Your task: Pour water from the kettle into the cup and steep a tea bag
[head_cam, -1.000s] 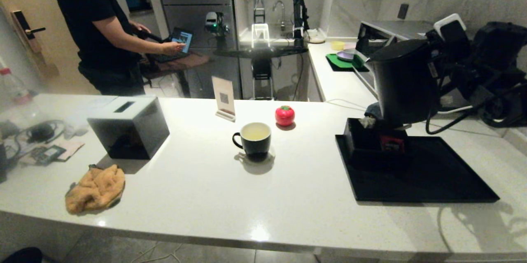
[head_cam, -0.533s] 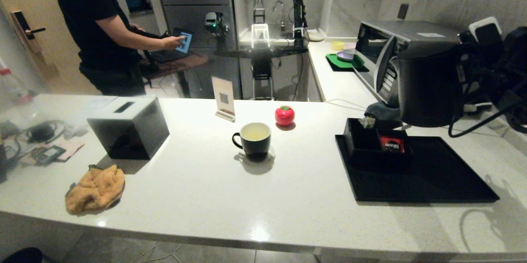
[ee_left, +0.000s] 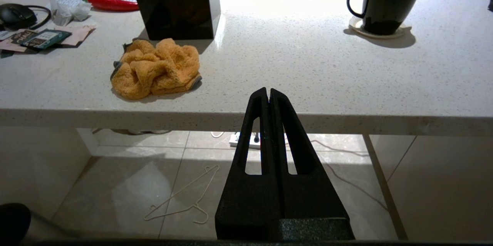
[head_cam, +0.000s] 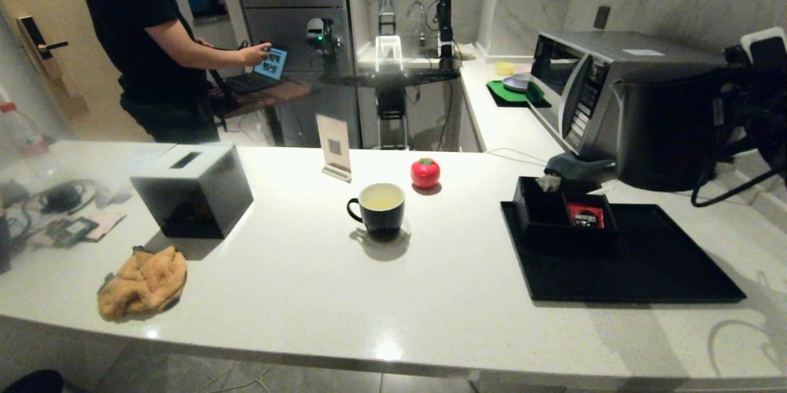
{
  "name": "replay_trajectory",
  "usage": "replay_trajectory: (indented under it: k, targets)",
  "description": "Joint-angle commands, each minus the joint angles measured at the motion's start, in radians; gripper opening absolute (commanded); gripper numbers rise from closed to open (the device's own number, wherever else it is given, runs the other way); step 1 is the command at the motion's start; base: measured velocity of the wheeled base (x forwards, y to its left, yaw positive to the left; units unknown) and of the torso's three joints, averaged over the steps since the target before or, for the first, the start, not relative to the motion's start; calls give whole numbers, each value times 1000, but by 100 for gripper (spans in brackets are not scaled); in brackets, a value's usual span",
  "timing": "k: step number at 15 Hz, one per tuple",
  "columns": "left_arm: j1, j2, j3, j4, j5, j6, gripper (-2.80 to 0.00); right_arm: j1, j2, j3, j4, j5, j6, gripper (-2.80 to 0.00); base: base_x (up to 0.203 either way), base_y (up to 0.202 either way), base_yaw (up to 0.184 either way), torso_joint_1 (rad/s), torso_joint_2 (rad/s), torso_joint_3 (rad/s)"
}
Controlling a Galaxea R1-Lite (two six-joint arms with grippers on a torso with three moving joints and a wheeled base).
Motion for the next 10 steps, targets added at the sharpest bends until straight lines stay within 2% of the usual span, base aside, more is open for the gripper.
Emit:
replay_trajectory:
  k: [1, 5, 10]
  targets:
    - [0, 1, 0, -1, 0, 0, -280, -8, -1, 2, -8, -3, 18, -280, 0, 0, 0, 0, 0, 0]
    - [0, 1, 0, -1, 0, 0, -280, -33, -27, 82, -35, -5, 73, -280, 0, 0, 0, 0, 0, 0]
    - [0, 1, 0, -1, 0, 0, -280, -106, -55, 229, -126, -5, 161, -280, 0, 0, 0, 0, 0, 0]
